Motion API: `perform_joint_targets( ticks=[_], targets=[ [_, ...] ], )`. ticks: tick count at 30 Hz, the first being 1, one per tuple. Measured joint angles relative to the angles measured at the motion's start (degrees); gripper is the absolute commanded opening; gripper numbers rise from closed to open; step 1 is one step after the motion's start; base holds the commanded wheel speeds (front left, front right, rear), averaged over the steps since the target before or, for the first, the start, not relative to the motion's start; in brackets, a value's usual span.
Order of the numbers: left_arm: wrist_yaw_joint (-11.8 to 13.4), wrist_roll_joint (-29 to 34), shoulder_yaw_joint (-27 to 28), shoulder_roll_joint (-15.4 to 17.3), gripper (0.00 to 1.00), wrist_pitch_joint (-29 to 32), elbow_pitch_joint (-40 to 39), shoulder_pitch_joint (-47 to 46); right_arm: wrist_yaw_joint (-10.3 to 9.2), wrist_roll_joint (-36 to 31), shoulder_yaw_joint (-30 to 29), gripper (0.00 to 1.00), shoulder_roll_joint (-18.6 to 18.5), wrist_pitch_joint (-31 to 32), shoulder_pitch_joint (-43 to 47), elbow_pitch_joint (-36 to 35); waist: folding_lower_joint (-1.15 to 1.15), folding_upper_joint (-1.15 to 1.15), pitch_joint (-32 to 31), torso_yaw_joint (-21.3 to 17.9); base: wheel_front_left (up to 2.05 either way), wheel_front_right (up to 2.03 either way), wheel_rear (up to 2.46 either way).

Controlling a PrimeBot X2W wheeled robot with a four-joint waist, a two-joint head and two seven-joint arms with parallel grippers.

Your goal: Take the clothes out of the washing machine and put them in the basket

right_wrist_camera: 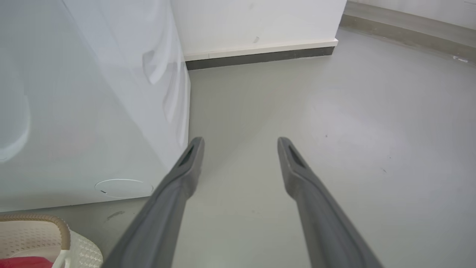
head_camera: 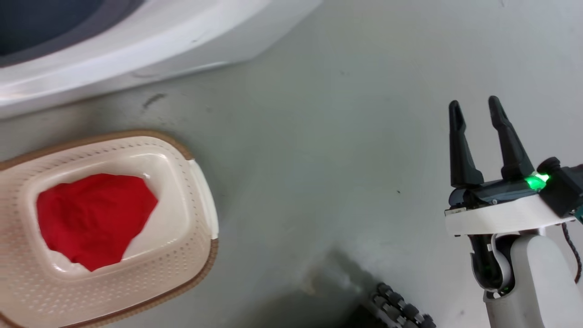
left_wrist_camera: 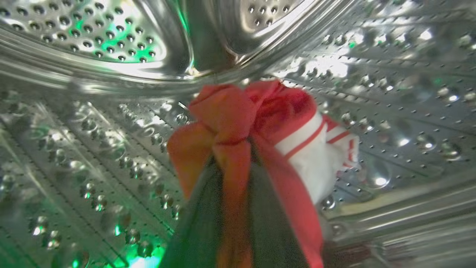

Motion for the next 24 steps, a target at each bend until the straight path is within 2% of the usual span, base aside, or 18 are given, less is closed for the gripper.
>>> perform_joint_targets(
  ticks=[13, 19, 24],
  targets=[
    [-0.24, -6.55, -2.21, -4.72, 0.0, -20.81, -1.21, 17.62, 0.0, -5.76, -2.96, 1.0, 0.03, 0.0, 2.56, 1.9, 0.0, 0.0, -11.89, 6.24, 0.0, 0.0, 0.0],
    [-0.1, -6.34, -1.65, -6.41, 0.0, -23.08, -5.79, 24.72, 0.0, -7.62, -4.03, 1.0, 0.03, 0.0, 3.88, 2.32, -0.01, 0.0, -16.7, 9.36, 0.0, 0.0, 0.0],
    [2.48, -2.8, 3.33, -7.53, 0.0, -23.26, -17.58, 32.64, 0.0, -8.7, -4.7, 1.0, 0.01, 0.0, 4.96, 3.0, -0.01, 0.01, -20.04, 11.67, 0.0, 0.0, 0.0]
  ],
)
